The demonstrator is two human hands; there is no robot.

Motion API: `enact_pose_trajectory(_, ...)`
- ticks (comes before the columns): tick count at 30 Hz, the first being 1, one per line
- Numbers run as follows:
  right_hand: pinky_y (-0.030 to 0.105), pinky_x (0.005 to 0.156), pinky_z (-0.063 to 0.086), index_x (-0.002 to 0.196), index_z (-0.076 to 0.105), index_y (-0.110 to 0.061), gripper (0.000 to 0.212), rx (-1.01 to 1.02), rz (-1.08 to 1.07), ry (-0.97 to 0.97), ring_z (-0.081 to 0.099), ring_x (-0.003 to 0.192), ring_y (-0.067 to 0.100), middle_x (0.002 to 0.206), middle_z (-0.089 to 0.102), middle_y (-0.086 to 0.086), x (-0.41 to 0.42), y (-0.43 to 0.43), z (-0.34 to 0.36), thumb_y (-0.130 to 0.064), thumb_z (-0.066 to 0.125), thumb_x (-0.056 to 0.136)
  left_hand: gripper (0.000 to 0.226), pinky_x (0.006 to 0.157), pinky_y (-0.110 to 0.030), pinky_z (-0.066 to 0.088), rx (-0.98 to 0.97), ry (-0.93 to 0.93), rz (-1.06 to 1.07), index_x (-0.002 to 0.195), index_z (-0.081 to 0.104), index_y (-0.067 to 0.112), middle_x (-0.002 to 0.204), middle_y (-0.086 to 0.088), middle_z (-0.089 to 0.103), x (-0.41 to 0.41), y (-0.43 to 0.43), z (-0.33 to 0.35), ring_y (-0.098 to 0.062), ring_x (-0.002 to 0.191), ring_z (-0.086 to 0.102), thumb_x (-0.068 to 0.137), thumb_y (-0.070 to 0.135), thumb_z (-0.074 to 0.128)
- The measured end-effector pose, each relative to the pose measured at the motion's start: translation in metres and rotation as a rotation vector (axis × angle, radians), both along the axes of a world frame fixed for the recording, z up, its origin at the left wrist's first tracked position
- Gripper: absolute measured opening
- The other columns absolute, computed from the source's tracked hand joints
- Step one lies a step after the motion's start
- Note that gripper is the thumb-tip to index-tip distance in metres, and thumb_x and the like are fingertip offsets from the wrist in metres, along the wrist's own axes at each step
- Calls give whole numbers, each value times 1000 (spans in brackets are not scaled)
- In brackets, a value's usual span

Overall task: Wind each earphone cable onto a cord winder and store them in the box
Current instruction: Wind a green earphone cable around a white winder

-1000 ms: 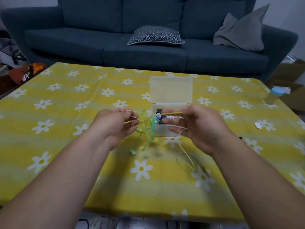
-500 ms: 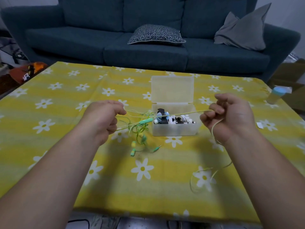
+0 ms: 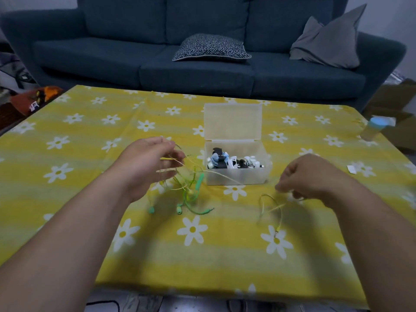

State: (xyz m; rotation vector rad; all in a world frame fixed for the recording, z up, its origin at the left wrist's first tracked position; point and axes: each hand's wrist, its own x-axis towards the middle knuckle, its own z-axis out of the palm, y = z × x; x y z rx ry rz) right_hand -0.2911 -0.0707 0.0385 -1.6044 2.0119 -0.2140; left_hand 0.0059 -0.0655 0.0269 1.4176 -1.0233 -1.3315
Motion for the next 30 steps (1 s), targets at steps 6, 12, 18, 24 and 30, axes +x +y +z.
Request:
enact_pose_trajectory(6, 27, 78, 51, 101, 73, -22, 29, -70, 287, 65, 65, 88, 16, 91, 67, -5, 34, 3, -9, -20, 81, 73, 11, 68, -40, 58, 5, 198, -53, 94, 46, 10, 78, -17, 67, -20, 3, 9, -33, 73, 70, 103, 15, 43)
enact_pose_trajectory(12, 28, 85, 51, 122, 64, -25, 39, -220, 403, -370, 63, 97, 4, 108, 68, -13, 70, 10, -14, -20, 67, 84, 14, 72, -40, 56, -21, 213, -101, 91, 48, 12, 76, -14, 67, -29, 4, 10, -33, 74, 69, 103, 14, 42)
enact_pose_trajectory(18, 27, 58, 31, 73, 73, -10, 28, -241, 221, -523, 35, 46, 7, 54, 51, -9, 68, 8, -4, -23, 61, 95, 19, 70, -35, 52, 80, 324, 100, 80, 53, 14, 52, 0, 45, -23, 0, 5, -18, 57, 61, 100, 16, 53)
enact_pose_trajectory(24, 33, 58, 29, 50, 54, -7, 27, -294, 61, -721, 38, 55, 18, 58, 48, 7, 59, 4, 6, -13, 59, 76, 22, 44, -20, 32, 113, 74, 68, 75, 55, 17, 56, 4, 47, -10, -2, 2, -9, 46, 39, 81, 5, 73)
enact_pose_trajectory(30, 36, 66, 55, 48, 45, -12, 43, -139, -59, -1197, 70, 72, 30, 80, 70, 15, 69, 10, 9, -3, 41, 90, 24, 65, -28, 45, -19, -218, -48, 86, 65, 19, 89, 2, 64, -15, 3, -3, -14, 79, 59, 75, 3, 79)
